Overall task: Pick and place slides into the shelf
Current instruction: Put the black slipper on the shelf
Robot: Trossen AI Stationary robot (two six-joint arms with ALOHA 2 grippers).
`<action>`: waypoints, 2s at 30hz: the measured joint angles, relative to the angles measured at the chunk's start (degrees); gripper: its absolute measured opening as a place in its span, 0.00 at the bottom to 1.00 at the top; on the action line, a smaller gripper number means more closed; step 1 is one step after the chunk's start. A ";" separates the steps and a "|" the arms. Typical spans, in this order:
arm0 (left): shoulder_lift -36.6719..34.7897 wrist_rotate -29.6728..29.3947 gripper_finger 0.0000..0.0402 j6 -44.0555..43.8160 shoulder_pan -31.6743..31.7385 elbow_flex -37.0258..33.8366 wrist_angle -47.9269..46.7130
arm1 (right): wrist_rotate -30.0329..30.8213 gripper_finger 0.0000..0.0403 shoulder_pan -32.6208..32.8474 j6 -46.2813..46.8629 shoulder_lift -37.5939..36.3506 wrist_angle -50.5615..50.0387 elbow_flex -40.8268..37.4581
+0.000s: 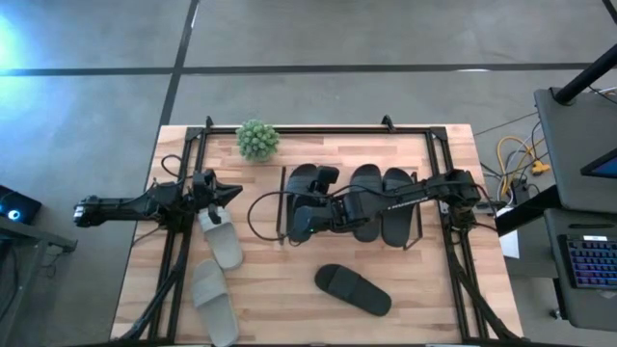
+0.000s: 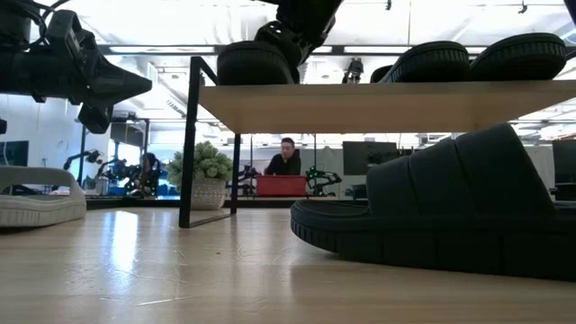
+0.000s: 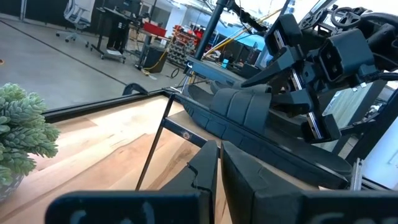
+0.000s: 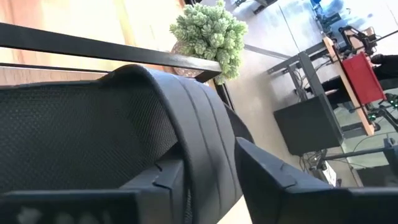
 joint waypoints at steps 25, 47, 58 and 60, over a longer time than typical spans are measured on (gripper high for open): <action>0.04 0.02 0.02 -0.01 0.00 0.00 0.01 | -0.42 0.42 -0.66 -0.34 0.00 2.56 0.11; 0.01 0.02 0.02 0.01 -0.01 0.00 0.00 | -10.05 0.42 4.11 14.11 -0.87 -19.38 10.03; 0.04 0.01 0.02 0.01 -0.01 0.00 0.00 | -36.03 0.39 8.95 73.82 -0.92 -48.91 17.18; 0.04 0.02 0.02 0.00 0.00 0.00 0.00 | -37.97 0.39 11.54 79.12 -0.94 -48.77 15.81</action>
